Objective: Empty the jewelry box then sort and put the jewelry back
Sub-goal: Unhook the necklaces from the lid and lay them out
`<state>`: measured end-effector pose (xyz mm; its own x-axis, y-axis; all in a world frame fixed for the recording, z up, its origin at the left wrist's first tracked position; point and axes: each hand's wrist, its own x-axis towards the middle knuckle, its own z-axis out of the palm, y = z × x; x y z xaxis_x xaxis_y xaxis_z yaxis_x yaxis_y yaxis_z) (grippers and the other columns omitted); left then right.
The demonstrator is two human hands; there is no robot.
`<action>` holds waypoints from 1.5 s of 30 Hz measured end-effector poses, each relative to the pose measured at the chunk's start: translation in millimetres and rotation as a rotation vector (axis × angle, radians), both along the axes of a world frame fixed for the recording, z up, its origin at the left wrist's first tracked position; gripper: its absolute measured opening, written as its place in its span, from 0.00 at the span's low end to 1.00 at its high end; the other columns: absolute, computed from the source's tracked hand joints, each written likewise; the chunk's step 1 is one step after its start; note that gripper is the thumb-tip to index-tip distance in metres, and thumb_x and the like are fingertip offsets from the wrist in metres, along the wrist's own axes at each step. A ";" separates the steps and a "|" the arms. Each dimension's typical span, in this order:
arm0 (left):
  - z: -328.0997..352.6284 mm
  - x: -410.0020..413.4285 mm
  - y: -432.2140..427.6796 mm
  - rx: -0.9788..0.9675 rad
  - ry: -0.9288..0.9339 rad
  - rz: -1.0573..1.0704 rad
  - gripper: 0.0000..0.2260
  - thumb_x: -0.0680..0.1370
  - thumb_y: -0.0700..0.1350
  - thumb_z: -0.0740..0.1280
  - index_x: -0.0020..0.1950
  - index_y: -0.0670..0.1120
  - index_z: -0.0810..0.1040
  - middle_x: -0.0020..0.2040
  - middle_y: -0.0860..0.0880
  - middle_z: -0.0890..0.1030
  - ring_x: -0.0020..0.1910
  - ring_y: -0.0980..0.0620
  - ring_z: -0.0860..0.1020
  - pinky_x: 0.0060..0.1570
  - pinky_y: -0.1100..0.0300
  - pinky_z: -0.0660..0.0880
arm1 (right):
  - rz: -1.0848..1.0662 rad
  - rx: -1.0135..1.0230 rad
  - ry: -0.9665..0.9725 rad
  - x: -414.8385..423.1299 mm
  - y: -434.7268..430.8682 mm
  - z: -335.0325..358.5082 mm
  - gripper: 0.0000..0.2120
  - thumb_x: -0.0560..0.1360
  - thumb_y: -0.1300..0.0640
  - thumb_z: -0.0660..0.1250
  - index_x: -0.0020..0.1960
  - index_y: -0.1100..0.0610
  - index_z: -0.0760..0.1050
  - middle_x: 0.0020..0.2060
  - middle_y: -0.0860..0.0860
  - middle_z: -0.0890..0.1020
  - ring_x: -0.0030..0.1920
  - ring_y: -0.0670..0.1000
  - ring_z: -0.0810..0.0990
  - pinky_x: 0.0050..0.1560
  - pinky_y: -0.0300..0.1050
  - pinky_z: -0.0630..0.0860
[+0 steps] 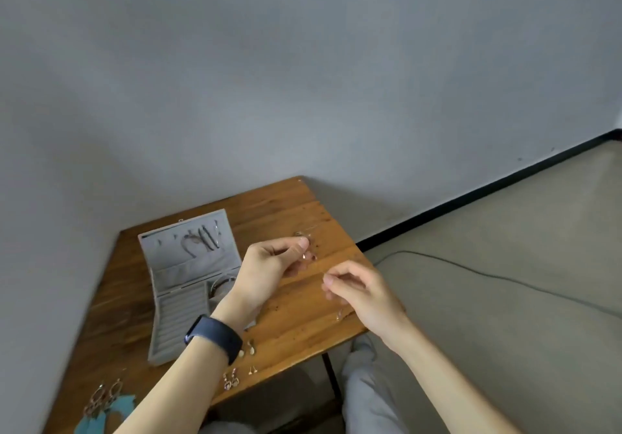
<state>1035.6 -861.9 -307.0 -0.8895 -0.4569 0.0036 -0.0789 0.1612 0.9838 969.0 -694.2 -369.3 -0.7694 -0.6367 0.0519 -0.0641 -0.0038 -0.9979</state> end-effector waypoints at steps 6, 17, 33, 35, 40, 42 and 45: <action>-26.1 -20.8 7.6 0.378 -0.064 -0.054 0.09 0.82 0.42 0.64 0.55 0.43 0.83 0.46 0.47 0.83 0.47 0.51 0.80 0.52 0.54 0.74 | -0.080 -0.033 -0.122 -6.6 12.3 -24.8 0.04 0.81 0.59 0.65 0.50 0.59 0.78 0.42 0.53 0.85 0.43 0.52 0.85 0.42 0.34 0.76; -46.2 -53.5 4.9 0.585 -0.160 -0.198 0.05 0.82 0.43 0.63 0.53 0.44 0.78 0.39 0.51 0.75 0.27 0.54 0.67 0.33 0.62 0.66 | -0.164 -0.147 -0.363 -20.7 11.5 -47.2 0.05 0.81 0.58 0.65 0.46 0.55 0.75 0.42 0.54 0.85 0.40 0.55 0.83 0.48 0.47 0.76; -62.6 -86.9 -8.9 0.383 -0.263 -0.106 0.08 0.80 0.44 0.65 0.58 0.47 0.80 0.47 0.51 0.83 0.27 0.54 0.63 0.32 0.61 0.65 | -0.167 -0.285 -0.707 -33.4 26.6 -91.3 0.10 0.73 0.66 0.71 0.53 0.59 0.80 0.41 0.52 0.81 0.35 0.47 0.76 0.39 0.41 0.72; -67.0 -92.9 -8.2 0.420 -0.267 -0.096 0.09 0.81 0.43 0.65 0.60 0.48 0.79 0.48 0.52 0.84 0.26 0.54 0.60 0.30 0.62 0.65 | -0.190 -0.313 -0.715 -36.9 32.1 -95.7 0.13 0.74 0.70 0.68 0.57 0.61 0.80 0.45 0.54 0.84 0.36 0.48 0.78 0.42 0.42 0.74; -73.2 -115.3 -4.4 0.502 -0.249 -0.104 0.11 0.82 0.41 0.62 0.63 0.47 0.77 0.50 0.54 0.85 0.23 0.57 0.59 0.28 0.64 0.62 | -0.219 -0.189 -0.549 -43.4 42.9 -104.4 0.15 0.79 0.71 0.63 0.61 0.59 0.80 0.52 0.55 0.86 0.51 0.54 0.86 0.50 0.43 0.80; -76.4 -125.1 -3.4 0.467 -0.275 -0.141 0.12 0.82 0.40 0.62 0.63 0.48 0.77 0.51 0.55 0.85 0.23 0.57 0.58 0.27 0.64 0.61 | -0.213 -0.129 -0.493 -49.3 45.8 -108.5 0.14 0.79 0.70 0.64 0.61 0.59 0.79 0.52 0.54 0.86 0.53 0.54 0.85 0.52 0.43 0.80; -84.4 -140.5 -5.4 0.450 -0.298 -0.190 0.13 0.82 0.41 0.61 0.65 0.48 0.76 0.54 0.55 0.84 0.22 0.58 0.57 0.28 0.64 0.60 | -0.235 -0.101 -0.476 -58.0 48.4 -113.8 0.15 0.79 0.71 0.64 0.63 0.60 0.79 0.53 0.53 0.86 0.55 0.52 0.85 0.54 0.43 0.80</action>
